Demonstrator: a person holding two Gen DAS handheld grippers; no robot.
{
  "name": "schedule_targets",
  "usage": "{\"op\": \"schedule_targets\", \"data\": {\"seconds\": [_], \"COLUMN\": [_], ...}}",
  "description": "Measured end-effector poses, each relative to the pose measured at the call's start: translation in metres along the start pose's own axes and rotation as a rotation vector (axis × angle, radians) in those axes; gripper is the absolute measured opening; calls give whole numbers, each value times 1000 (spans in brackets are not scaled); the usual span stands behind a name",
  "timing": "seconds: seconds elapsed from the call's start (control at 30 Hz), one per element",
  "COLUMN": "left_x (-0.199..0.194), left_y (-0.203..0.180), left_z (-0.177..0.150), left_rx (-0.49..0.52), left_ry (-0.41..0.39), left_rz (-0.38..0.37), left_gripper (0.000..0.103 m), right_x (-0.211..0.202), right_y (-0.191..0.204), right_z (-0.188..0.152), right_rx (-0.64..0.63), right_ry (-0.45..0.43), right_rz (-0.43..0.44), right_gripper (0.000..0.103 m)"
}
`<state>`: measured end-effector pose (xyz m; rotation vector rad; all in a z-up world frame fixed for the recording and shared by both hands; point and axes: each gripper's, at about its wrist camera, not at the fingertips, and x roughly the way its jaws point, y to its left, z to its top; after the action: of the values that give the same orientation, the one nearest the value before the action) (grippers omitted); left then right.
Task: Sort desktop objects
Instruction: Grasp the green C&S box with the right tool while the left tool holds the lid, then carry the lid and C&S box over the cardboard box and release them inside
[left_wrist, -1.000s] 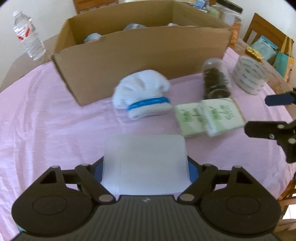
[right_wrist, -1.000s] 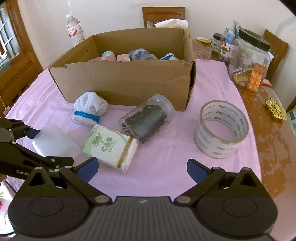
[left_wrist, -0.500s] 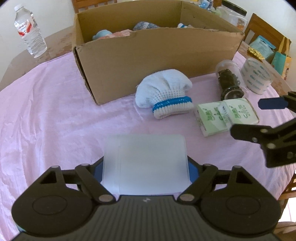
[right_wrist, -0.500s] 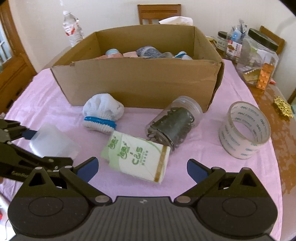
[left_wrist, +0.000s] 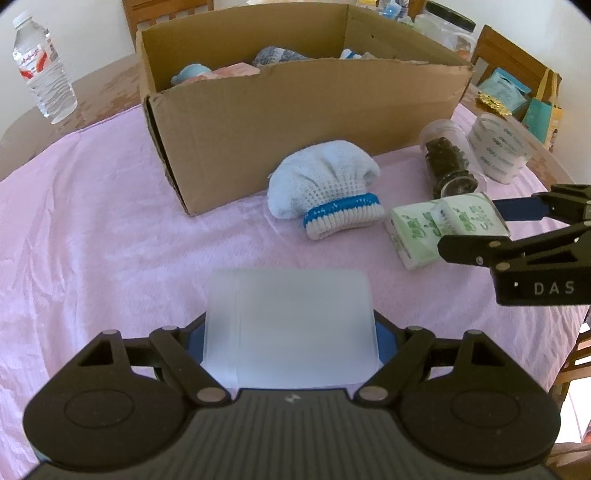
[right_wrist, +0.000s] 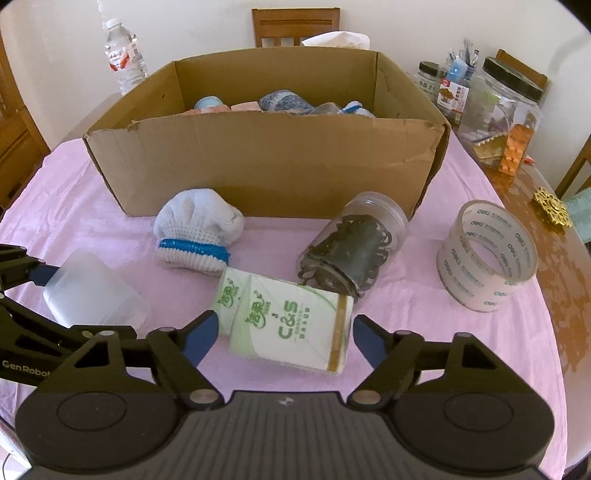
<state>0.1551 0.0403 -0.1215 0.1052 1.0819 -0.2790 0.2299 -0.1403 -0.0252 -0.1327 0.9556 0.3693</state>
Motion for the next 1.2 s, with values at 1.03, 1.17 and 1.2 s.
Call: {"op": "schedule_targets", "data": {"seconds": [1.03, 1.17, 1.2], "left_x": [-35, -49, -52], "left_y": [-8, -8, -8], "left_z": [23, 31, 33], "left_rx": [32, 38, 42], "left_ry": [-81, -97, -103], "left_rz": [-13, -32, -36], "left_gripper": [83, 83, 83], "right_x": [-25, -37, -40], "right_y": [-9, -7, -6], "right_z": [24, 34, 35], "right_rx": [-202, -256, -269], "right_ry": [-15, -32, -37], "right_rz": [28, 39, 42], "right_gripper": [69, 69, 69]}}
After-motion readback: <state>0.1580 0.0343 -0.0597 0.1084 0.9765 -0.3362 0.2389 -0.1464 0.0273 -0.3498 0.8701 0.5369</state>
